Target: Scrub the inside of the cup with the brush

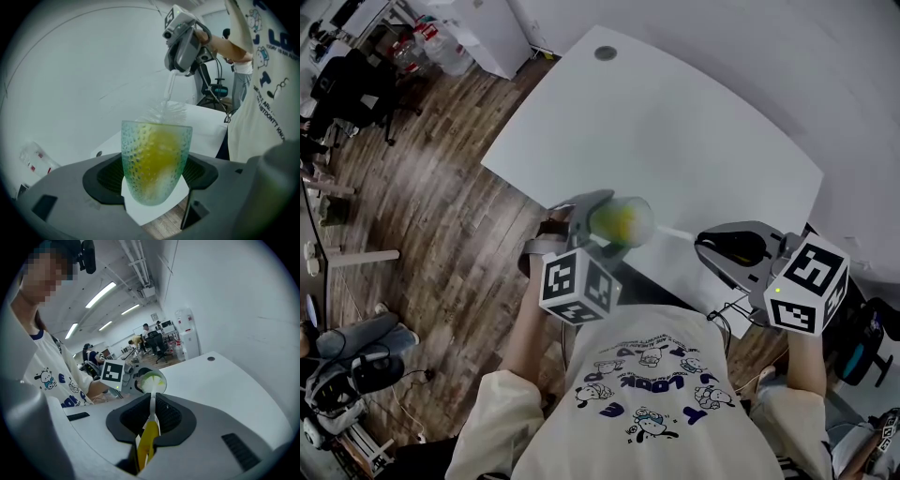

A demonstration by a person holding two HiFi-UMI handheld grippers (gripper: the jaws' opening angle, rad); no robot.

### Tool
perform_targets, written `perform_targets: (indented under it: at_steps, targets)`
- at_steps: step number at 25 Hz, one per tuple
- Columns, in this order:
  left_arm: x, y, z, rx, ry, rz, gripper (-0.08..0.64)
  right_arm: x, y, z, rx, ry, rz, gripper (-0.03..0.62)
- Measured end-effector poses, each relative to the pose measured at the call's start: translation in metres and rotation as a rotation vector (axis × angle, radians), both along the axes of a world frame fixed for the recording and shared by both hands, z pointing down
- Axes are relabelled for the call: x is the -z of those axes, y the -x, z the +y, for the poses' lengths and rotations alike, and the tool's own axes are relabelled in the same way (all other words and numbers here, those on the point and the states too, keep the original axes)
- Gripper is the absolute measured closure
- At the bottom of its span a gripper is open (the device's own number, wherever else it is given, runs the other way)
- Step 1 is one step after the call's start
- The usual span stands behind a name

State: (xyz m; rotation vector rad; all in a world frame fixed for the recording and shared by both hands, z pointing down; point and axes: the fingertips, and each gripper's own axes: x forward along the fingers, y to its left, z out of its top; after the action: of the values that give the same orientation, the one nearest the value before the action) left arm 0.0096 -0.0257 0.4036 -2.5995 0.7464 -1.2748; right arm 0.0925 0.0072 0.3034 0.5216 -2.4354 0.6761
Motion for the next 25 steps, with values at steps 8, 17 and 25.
perform_targets:
  at_steps: [8, 17, 25]
  targets:
    - [-0.012, 0.004, 0.003, 0.020, 0.020, -0.003, 0.189, 0.001, -0.007, 0.003, 0.003, -0.006, 0.009, 0.548]
    - [-0.038, 0.028, -0.001, 0.069, 0.082, -0.072, 0.189, 0.005, -0.013, 0.001, -0.014, -0.013, 0.006, 0.548]
    - [-0.052, 0.041, 0.001, 0.114, 0.132, -0.084, 0.189, 0.009, -0.026, -0.003, -0.066, -0.021, -0.026, 0.549]
